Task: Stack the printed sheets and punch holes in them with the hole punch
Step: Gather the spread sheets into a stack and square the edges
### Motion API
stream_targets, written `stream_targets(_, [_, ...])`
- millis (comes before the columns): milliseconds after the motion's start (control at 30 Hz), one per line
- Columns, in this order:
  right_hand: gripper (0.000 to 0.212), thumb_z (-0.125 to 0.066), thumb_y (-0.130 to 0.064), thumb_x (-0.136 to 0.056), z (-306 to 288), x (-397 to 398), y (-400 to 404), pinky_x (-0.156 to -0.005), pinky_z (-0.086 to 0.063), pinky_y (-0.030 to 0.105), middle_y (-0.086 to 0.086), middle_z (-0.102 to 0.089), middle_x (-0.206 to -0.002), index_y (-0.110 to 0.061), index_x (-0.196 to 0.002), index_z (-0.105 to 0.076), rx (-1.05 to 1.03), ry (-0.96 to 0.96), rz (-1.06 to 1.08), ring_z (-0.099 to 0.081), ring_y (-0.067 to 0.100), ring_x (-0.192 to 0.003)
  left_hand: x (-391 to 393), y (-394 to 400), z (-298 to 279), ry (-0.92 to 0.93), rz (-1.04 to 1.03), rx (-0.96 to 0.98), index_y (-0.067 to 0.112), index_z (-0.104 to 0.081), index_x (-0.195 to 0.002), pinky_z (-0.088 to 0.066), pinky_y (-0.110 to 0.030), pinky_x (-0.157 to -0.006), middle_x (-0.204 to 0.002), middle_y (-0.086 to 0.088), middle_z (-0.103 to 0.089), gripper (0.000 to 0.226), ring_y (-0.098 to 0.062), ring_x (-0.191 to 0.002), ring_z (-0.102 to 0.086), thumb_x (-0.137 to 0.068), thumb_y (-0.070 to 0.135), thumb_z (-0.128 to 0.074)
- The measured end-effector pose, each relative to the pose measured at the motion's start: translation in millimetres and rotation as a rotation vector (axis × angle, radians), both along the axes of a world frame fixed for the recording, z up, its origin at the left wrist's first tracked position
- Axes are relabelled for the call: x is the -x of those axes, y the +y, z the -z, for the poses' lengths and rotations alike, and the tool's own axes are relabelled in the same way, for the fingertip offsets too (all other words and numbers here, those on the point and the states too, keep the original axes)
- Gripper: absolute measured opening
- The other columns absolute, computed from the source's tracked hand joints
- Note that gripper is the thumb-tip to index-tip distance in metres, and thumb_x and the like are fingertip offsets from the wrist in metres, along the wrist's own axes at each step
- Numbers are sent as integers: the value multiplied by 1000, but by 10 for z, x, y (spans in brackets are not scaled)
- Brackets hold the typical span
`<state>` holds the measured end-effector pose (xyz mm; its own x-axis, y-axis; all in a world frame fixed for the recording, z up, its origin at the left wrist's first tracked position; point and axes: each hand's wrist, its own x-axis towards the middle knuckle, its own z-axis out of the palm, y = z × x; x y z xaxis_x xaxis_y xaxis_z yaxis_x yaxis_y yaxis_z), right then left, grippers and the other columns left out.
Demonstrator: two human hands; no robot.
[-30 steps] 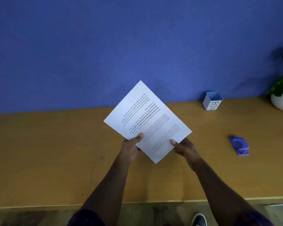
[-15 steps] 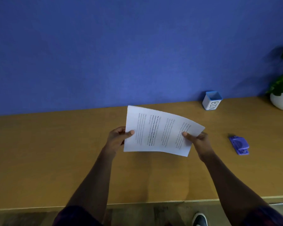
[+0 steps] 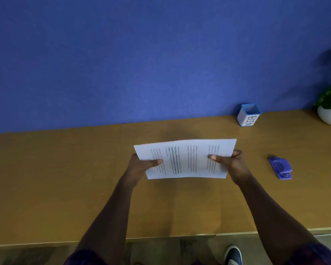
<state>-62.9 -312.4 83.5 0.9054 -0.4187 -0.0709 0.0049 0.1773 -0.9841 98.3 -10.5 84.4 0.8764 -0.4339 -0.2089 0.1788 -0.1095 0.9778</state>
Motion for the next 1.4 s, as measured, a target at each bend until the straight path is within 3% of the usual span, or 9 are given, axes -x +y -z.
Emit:
stream_targets(100, [29, -91, -3, -66, 222, 61, 37, -73, -61, 41, 18, -79, -98, -4, -93, -81, -1, 72, -11, -76, 30, -85, 108, 34, 211, 10, 45, -79, -4, -76, -101, -61, -37, -76, -104, -19, -78, 40, -25, -90, -76, -65, -9, -90])
stream_targets(200, [27, -88, -3, -70, 417, 94, 104, -81, -63, 48, 17, -79, -99, -2, -95, -80, 37, 206, -47, -77, 31, -91, 246, 37, 424, 28, 90, -121, 7, -77, -96, -58, -34, -72, -94, -7, -80, 43, -16, -85, -76, -56, 0, -93])
stream_targets(400, [26, -83, 4, -73, 303, -17, 98, -78, -63, 37, 17, -79, -102, 0, -99, -79, 10, 104, -17, -76, 27, -90, 141, 44, 376, 22, 58, -93, -3, -73, -109, -60, -32, -72, -105, -16, -78, 53, -21, -92, -76, -59, -6, -92])
stream_targets(600, [21, -83, 3, -77, 521, 29, 71, -84, -60, 45, 13, -80, -99, -3, -97, -79, 34, 199, 43, -76, 24, -90, 189, 91, 541, 25, 62, -271, 35, -79, -88, -60, -44, -88, -96, 8, -81, 27, -16, -98, -75, -68, 20, -89])
stream_targets(700, [20, -85, -1, -77, 480, 6, 81, -85, -59, 43, 14, -80, -99, -3, -96, -79, 5, 164, 88, -76, 29, -93, 184, 0, 481, 42, -16, -274, 26, -77, -93, -59, -43, -89, -100, 2, -78, 18, -23, -101, -73, -82, 13, -83])
stream_targets(933, [60, -89, -20, -78, 397, -63, 9, -81, -57, 34, 0, -76, -109, -24, -131, -63, -163, 120, 311, -73, 17, -94, 189, -38, 462, 149, -196, -94, 15, -79, -100, -59, -52, -92, -108, -4, -79, 27, -28, -103, -74, -76, 21, -88])
stream_targets(1100, [60, -88, -45, -71, 318, -153, 253, -81, -50, 39, 5, -71, -111, -20, -121, -66, -308, 145, 39, -66, 25, -91, 424, -218, 490, 250, -229, 174, 11, -72, -123, -57, -58, -95, -123, -7, -75, 39, -29, -114, -71, -85, 17, -81])
stream_targets(1233, [36, -71, -26, -96, 273, -292, 595, -89, -59, 46, 5, -74, -123, -15, -129, -64, -258, 102, -17, -72, 28, -109, 627, -474, 523, 363, -224, 250, 14, -68, -127, -55, -60, -98, -127, -10, -72, 43, -33, -118, -68, -86, 18, -81])
stream_targets(1400, [30, -65, -10, -99, 272, -370, 775, -89, -61, 40, 7, -75, -123, -7, -129, -65, -175, 19, 141, -73, 23, -111, 657, -571, 507, 382, -140, 300, 12, -62, -132, -53, -61, -99, -130, -13, -70, 57, -37, -119, -67, -80, 19, -83])
